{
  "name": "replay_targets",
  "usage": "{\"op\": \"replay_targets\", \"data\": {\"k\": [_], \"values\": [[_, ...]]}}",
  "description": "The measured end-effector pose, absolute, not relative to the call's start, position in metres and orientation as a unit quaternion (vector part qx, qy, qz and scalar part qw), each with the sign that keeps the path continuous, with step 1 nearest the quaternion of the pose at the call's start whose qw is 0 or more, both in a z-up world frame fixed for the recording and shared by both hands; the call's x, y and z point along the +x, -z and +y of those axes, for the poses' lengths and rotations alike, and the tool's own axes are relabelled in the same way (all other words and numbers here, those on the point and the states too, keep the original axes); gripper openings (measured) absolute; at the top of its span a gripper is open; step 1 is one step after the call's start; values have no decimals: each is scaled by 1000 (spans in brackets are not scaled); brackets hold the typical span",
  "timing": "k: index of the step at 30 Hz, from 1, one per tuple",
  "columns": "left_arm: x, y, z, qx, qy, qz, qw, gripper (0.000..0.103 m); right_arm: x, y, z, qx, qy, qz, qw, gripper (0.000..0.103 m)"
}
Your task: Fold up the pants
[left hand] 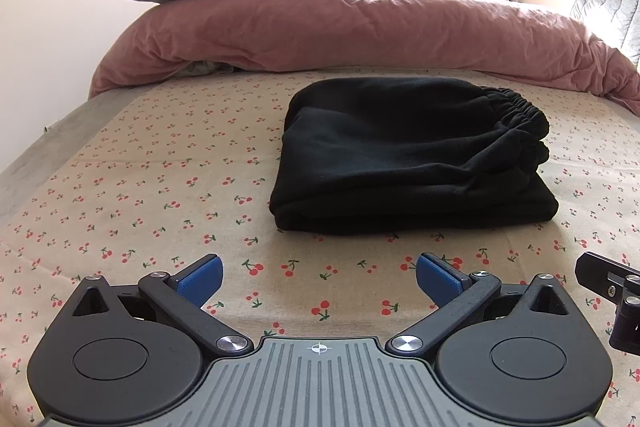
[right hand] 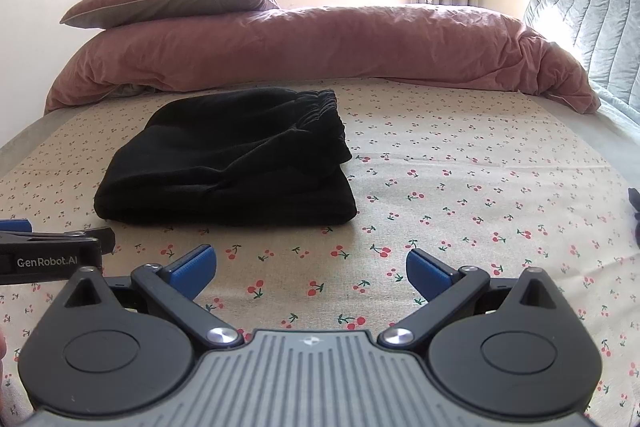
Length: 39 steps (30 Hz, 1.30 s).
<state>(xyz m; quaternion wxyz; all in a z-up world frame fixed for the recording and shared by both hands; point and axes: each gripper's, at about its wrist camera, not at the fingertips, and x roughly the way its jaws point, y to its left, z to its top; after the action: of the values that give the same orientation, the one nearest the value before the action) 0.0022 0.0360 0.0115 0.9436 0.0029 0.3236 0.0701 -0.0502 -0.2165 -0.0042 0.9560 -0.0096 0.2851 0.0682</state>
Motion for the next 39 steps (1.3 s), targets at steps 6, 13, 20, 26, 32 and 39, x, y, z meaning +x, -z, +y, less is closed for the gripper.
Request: {"op": "replay_targets", "data": {"k": [6, 13, 20, 26, 32, 39], "values": [[2, -10, 35, 6, -70, 325, 943, 103, -50, 4, -218, -7, -64, 284, 957, 99], [2, -10, 34, 7, -67, 324, 943, 103, -50, 5, -216, -10, -64, 286, 956, 99], [0, -12, 34, 7, -64, 320, 945, 103, -49, 6, -216, -11, -64, 287, 956, 99], [1, -11, 34, 5, -60, 323, 944, 103, -49, 6, -215, -13, -64, 287, 956, 99], [-1, -12, 31, 7, -56, 320, 946, 103, -49, 7, -215, -15, -64, 289, 955, 99], [-1, -11, 31, 5, -54, 321, 945, 103, -49, 7, -215, -14, -64, 288, 955, 99]]}}
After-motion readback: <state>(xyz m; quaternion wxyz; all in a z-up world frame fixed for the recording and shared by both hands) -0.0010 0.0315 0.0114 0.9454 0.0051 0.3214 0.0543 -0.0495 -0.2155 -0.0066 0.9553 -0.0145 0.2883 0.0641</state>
